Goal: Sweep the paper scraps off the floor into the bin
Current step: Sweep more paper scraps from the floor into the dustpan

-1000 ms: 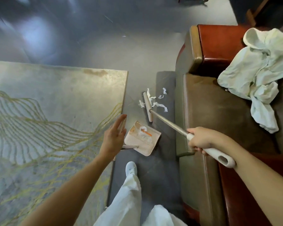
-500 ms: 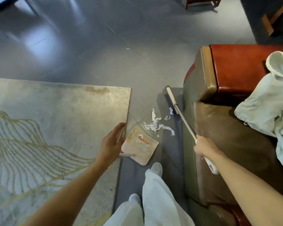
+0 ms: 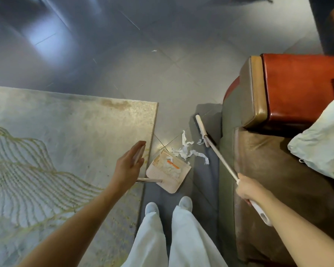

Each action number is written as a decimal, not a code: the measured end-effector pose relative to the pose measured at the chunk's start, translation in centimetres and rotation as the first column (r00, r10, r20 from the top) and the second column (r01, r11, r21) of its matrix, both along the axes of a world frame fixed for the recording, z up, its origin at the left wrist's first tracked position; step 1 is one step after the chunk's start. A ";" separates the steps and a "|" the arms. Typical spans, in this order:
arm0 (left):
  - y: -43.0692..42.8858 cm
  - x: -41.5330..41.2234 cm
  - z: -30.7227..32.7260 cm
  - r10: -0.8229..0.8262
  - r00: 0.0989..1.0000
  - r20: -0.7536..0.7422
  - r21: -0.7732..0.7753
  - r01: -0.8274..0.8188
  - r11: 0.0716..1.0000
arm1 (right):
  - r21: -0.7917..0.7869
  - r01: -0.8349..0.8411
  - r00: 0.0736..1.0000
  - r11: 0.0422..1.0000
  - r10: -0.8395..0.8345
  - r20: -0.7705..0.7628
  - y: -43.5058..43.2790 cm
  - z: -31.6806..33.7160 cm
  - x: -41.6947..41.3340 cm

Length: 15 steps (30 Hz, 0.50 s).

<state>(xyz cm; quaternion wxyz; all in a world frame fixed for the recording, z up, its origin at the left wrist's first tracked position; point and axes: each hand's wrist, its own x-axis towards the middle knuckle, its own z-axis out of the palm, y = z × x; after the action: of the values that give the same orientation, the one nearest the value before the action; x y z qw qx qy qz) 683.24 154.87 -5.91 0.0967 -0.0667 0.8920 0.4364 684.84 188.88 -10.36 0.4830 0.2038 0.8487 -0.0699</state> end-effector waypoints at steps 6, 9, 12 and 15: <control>1.0 -2.0 -0.5 -0.069 0.997 0.033 0.038 0.068 0.997 | -0.021 -0.110 0.991 0.994 0.111 0.071 -2.5 1.7 1.2; 0.6 -2.9 -0.5 -0.105 0.994 0.017 -0.004 0.105 0.994 | -0.079 -0.160 0.974 0.984 0.170 0.150 -4.0 3.4 3.0; 0.2 -2.9 -0.4 -0.130 0.992 0.007 -0.005 0.130 0.992 | -0.101 -0.176 0.963 0.979 0.193 0.190 -4.7 5.5 4.8; -0.5 -2.4 -0.4 -0.155 0.988 0.006 -0.008 0.155 0.988 | -0.093 -0.146 0.973 0.985 0.160 0.165 -4.0 7.4 6.5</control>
<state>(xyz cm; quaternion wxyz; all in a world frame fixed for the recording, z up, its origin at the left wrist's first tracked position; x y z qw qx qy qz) 680.80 154.39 -6.29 0.1326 0.0013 0.8961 0.4236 691.30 184.89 -2.96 0.5662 0.1235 0.8135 -0.0487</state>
